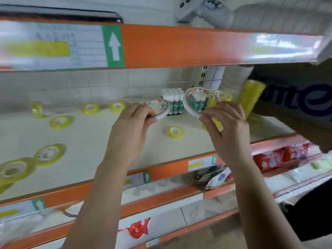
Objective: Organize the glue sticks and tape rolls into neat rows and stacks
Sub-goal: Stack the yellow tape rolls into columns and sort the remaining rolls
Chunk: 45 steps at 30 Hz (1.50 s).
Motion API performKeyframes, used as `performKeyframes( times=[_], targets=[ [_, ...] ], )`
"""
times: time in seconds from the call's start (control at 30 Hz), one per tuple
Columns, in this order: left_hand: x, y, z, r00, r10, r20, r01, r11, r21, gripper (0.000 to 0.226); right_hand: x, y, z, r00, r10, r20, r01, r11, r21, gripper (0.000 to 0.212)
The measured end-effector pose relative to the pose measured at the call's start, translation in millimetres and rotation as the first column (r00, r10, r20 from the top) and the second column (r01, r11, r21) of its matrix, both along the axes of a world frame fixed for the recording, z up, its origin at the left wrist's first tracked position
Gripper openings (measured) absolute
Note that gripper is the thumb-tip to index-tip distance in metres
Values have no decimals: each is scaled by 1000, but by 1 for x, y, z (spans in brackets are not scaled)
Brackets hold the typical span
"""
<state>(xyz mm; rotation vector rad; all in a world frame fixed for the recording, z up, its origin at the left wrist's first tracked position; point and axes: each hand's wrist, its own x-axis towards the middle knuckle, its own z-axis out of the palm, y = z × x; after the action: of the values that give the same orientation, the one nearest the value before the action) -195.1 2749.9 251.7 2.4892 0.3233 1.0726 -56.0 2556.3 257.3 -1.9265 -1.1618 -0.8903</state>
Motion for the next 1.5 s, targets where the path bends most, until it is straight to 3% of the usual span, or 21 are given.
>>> performKeyframes(
  times=[0.27, 0.53, 0.77, 1.17, 1.5],
  targets=[
    [93, -42, 20, 999, -29, 32, 27, 996, 83, 16, 101, -47, 26, 996, -68, 53, 65, 996, 65, 13],
    [155, -64, 17, 999, -38, 1, 37, 983, 182, 27, 160, -65, 34, 994, -86, 63, 80, 993, 87, 16],
    [188, -92, 19, 996, 67, 58, -77, 981, 180, 15, 210, -75, 41, 999, 8, 47, -13, 995, 102, 14],
    [249, -136, 30, 967, 239, 91, -252, 950, 183, 19, 317, -81, 47, 966, 233, -108, -224, 970, 90, 18],
    [280, -132, 40, 971, 215, 106, -233, 952, 199, 13, 354, -35, 38, 944, 296, -145, -276, 950, 143, 17]
  ],
)
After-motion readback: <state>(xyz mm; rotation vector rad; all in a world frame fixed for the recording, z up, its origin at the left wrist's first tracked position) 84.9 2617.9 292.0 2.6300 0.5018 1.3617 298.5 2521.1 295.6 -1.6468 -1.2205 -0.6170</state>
